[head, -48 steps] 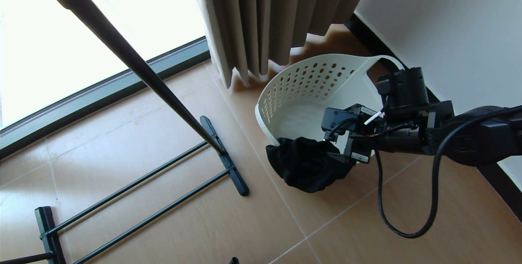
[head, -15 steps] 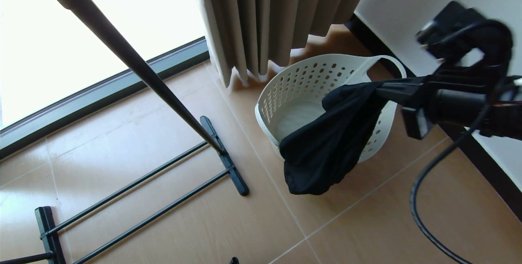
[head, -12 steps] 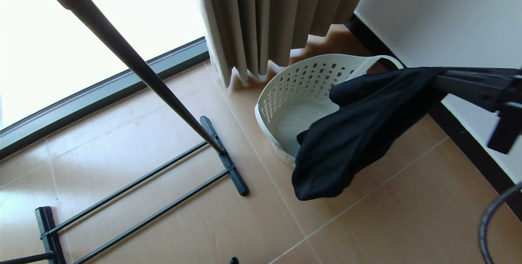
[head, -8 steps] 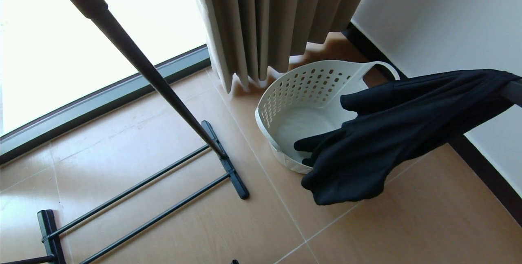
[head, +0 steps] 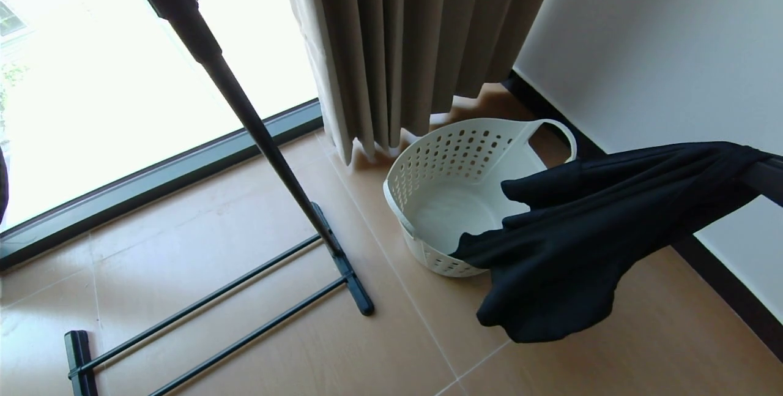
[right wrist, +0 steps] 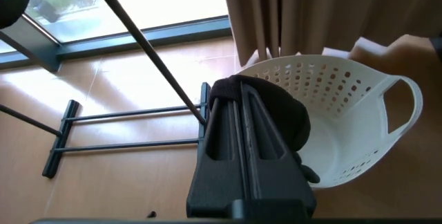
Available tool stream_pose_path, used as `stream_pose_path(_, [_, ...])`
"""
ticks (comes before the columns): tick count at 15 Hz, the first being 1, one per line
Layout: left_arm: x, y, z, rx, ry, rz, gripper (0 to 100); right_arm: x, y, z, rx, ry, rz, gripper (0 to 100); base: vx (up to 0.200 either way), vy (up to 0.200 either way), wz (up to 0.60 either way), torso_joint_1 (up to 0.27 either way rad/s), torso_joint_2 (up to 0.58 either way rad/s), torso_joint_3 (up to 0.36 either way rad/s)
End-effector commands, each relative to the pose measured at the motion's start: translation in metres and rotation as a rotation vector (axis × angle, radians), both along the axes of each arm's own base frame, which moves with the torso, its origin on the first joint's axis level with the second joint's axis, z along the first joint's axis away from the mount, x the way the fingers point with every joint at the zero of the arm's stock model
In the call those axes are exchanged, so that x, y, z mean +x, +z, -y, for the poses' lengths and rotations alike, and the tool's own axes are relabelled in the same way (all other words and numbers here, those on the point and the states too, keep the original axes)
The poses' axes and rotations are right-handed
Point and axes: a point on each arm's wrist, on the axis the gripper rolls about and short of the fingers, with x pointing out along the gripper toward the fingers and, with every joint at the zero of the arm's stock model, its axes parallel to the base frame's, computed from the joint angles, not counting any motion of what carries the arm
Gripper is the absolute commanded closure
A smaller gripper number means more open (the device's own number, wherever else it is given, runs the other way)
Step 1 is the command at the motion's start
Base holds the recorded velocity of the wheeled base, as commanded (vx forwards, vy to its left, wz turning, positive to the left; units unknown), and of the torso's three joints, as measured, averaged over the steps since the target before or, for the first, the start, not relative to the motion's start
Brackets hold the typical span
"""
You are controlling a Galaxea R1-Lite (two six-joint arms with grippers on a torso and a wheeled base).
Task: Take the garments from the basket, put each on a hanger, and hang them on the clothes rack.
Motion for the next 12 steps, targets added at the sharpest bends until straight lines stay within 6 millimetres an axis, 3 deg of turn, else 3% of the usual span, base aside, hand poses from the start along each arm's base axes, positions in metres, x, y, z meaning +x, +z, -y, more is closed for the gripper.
stream_pose_path(1, [0.0001, 0.0000, 0.0000, 0.000, 0.000, -0.001, 0, 0.0031, -0.0036, -0.0023, -0.014, -0.002, -0.015, 100, 0.000, 0.000, 0.00, -0.002, 0.00, 0.207])
stream_pose_path(4, [0.0001, 0.0000, 0.0000, 0.000, 0.000, -0.001, 0, 0.0024, -0.0037, -0.0020, -0.013, 0.010, -0.014, 100, 0.000, 0.000, 0.00, -0.004, -0.08, 0.120])
stream_pose_path(12, [0.0001, 0.0000, 0.0000, 0.000, 0.001, -0.001, 0, 0.0020, -0.0075, -0.0017, -0.024, 0.010, -0.022, 100, 0.000, 0.000, 0.00, 0.050, -0.42, -0.158])
